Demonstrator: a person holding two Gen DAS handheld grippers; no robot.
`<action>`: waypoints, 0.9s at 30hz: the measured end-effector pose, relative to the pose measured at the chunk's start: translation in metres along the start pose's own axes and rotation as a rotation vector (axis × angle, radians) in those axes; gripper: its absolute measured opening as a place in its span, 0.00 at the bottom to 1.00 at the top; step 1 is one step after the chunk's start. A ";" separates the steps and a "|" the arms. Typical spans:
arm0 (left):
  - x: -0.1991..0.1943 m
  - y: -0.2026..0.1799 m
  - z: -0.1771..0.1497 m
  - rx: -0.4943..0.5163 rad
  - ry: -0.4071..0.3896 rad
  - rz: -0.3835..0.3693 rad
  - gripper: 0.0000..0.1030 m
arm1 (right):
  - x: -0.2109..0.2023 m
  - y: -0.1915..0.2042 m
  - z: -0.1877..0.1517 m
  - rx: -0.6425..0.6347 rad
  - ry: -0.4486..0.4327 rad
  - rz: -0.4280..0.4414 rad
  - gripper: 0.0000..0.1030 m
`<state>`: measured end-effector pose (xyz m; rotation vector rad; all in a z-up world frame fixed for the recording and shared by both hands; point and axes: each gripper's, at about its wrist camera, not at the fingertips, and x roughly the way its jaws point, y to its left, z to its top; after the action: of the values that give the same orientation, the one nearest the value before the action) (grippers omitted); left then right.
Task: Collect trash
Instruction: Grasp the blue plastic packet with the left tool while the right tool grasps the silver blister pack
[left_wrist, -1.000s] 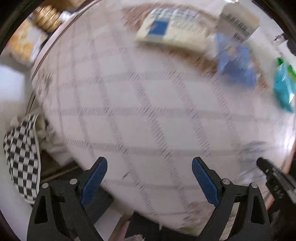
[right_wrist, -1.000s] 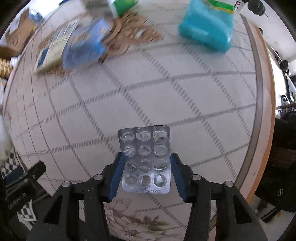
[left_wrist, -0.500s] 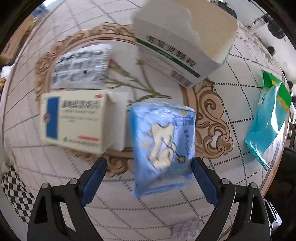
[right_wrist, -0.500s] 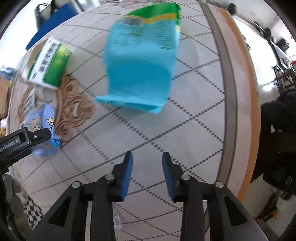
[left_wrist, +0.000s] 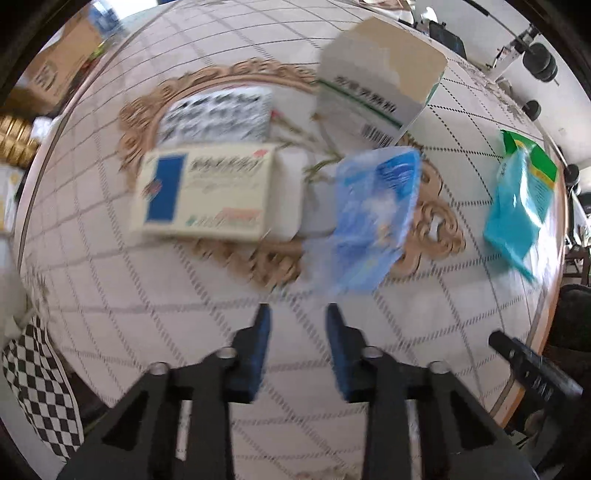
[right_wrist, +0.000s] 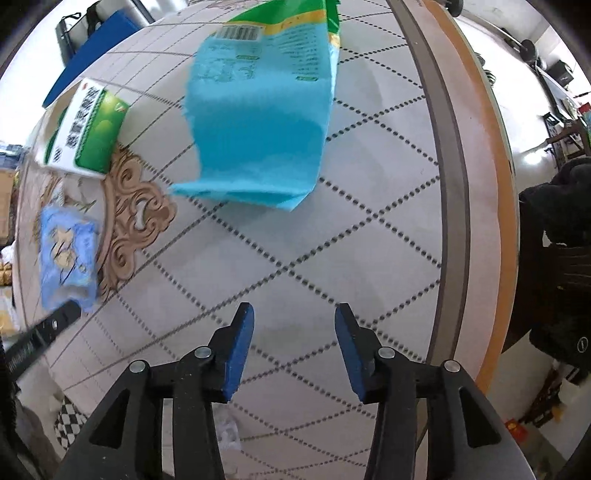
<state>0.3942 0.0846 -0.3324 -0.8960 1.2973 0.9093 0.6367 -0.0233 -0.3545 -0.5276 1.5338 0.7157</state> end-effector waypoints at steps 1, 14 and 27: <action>-0.005 0.008 -0.012 -0.006 -0.006 -0.007 0.15 | -0.001 0.002 -0.006 -0.002 0.001 0.009 0.47; 0.039 0.066 -0.107 -0.145 0.152 0.061 0.19 | 0.037 0.090 -0.097 -0.248 0.094 0.028 0.72; 0.051 0.096 -0.103 -0.177 0.124 0.114 0.76 | 0.052 0.135 -0.136 -0.346 -0.040 -0.155 0.55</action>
<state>0.2688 0.0294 -0.3929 -1.0381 1.4010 1.0848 0.4413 -0.0215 -0.3883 -0.8753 1.3206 0.8710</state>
